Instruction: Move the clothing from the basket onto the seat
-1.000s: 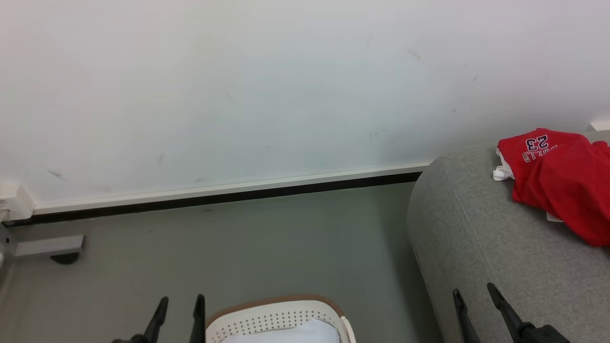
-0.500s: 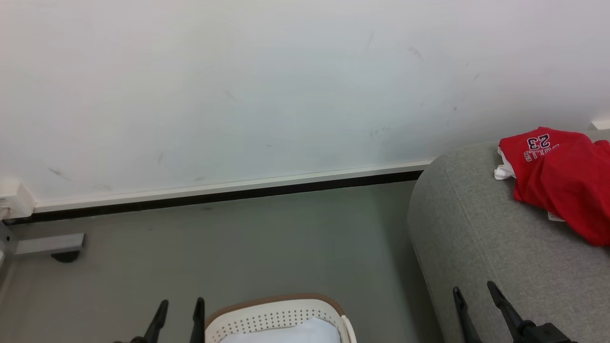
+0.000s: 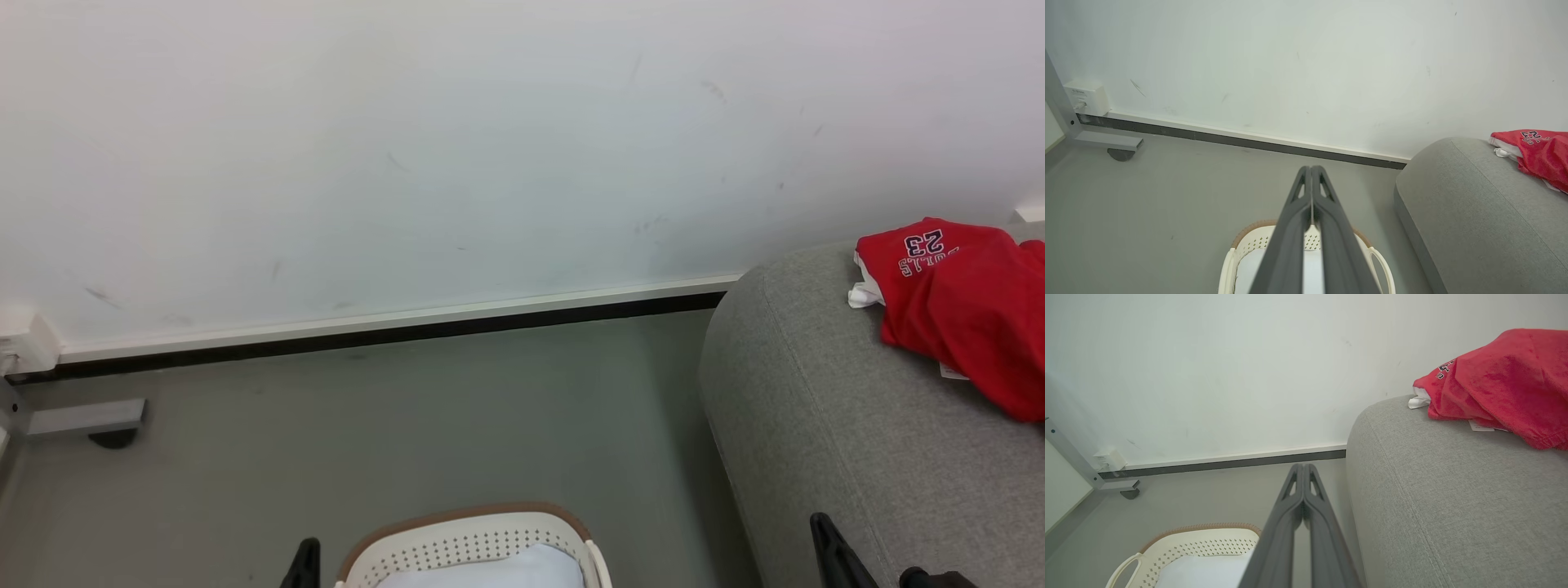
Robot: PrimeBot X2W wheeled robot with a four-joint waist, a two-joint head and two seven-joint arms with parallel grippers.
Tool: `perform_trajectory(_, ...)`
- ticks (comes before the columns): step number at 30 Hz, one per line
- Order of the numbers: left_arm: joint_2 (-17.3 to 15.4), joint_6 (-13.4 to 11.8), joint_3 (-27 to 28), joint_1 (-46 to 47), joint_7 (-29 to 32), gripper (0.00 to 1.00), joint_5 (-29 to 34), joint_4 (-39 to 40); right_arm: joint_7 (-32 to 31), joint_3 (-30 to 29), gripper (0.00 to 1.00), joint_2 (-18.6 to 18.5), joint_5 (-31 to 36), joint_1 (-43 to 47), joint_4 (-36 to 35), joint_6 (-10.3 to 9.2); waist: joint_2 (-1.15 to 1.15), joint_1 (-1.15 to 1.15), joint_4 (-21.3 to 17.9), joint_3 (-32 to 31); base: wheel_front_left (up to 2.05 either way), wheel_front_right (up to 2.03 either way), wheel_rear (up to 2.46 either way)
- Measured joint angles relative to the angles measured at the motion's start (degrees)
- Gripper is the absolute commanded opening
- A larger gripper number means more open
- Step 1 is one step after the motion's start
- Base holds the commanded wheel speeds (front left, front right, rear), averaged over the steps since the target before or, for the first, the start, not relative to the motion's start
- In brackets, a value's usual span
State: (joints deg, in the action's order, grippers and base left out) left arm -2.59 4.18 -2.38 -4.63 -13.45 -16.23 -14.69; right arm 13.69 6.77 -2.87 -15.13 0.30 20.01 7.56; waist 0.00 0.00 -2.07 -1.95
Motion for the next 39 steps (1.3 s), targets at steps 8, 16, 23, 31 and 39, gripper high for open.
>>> perform_trajectory(8,0.00,0.41,0.80,0.92,2.09,0.00,-8.23,0.07,-1.85,-1.09,0.00,-0.23,-9.03,-0.20,-0.63,0.00,0.00,0.00,0.14,0.14,0.00,0.00,0.00)
perform_trajectory(16,0.00,0.58,1.74,1.88,4.10,0.00,-15.97,0.13,-3.64,-1.94,0.00,-0.44,-17.06,-0.64,-1.29,0.00,0.00,0.00,0.28,0.28,0.00,0.00,0.00)
perform_trajectory(23,0.00,0.87,2.37,2.68,5.63,0.00,-21.93,0.16,-5.06,-2.88,0.00,-0.56,-23.43,-1.35,-1.67,0.00,0.00,0.00,0.39,0.40,0.00,0.00,0.00)
perform_trajectory(31,0.00,1.10,3.20,3.59,7.39,0.00,-28.56,0.21,-6.61,-3.74,0.00,-0.70,-30.05,-1.59,-2.14,0.00,0.00,0.00,0.53,0.54,0.00,0.00,0.00)
perform_trajectory(39,0.00,1.42,3.87,4.49,8.94,0.00,-34.56,0.27,-8.13,-4.72,0.00,-0.76,-35.99,-2.46,-2.76,0.00,0.00,0.00,0.67,0.69,0.00,0.00,0.00)
